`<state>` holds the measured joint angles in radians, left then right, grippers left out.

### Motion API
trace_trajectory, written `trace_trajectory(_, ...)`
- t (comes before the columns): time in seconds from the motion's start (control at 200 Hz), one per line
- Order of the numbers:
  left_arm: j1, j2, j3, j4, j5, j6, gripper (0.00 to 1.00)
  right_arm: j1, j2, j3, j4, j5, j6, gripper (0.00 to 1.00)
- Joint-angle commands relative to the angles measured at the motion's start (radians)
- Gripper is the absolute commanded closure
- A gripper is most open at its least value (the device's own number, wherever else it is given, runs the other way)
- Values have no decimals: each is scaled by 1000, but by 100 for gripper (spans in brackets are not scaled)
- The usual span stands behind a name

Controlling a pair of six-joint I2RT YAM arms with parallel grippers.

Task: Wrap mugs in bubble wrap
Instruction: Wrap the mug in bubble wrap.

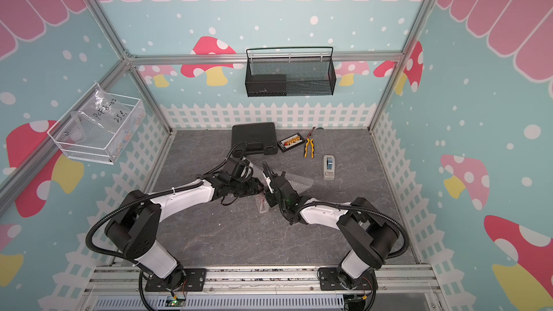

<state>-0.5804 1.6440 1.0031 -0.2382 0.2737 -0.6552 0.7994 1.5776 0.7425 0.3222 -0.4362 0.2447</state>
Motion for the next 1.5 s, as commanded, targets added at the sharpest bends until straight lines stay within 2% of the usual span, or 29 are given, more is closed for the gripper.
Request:
trace_trajectory(0.0, 1, -31, 5, 70, 10, -27, 40, -3, 15, -7, -63, 0, 7, 64)
trace_trajectory(0.155, 3, -29, 3, 69, -19, -27, 36, -4, 22, -3, -57, -9, 8, 64)
trace_trajectory(0.35, 3, 46, 57, -17, -47, -7, 37, -5, 13, -4, -47, -19, 8, 64)
trace_trajectory(0.515, -7, 95, 77, -34, -46, -2, 40, -5, 5, -1, -46, -19, 7, 64)
trace_trajectory(0.665, -9, 118, 86, -55, -69, 5, 50, -10, -66, -3, -56, -6, 24, 61)
trace_trajectory(0.776, -10, 116, 85, -59, -74, 9, 53, -43, -199, -29, -100, 28, 89, 50)
trace_trajectory(0.896, -9, 115, 85, -60, -70, 11, 54, -143, -363, -113, -182, 37, 235, 33)
trace_trajectory(0.961, -9, 116, 83, -60, -69, 12, 54, -208, -435, -171, -211, -4, 320, 24)
trace_trajectory(1.046, -9, 116, 79, -60, -64, 12, 55, -276, -492, -239, -206, -87, 434, 16)
trace_trajectory(1.121, -9, 116, 78, -58, -62, 14, 55, -331, -483, -300, -124, -175, 538, 13)
trace_trajectory(1.231, -9, 116, 76, -60, -59, 20, 55, -405, -392, -366, 112, -277, 676, 12)
trace_trajectory(1.351, -9, 114, 75, -59, -52, 22, 55, -433, -305, -412, 375, -283, 817, 10)
trace_trajectory(1.496, -9, 114, 77, -59, -48, 22, 56, -439, -110, -429, 678, -313, 939, 11)
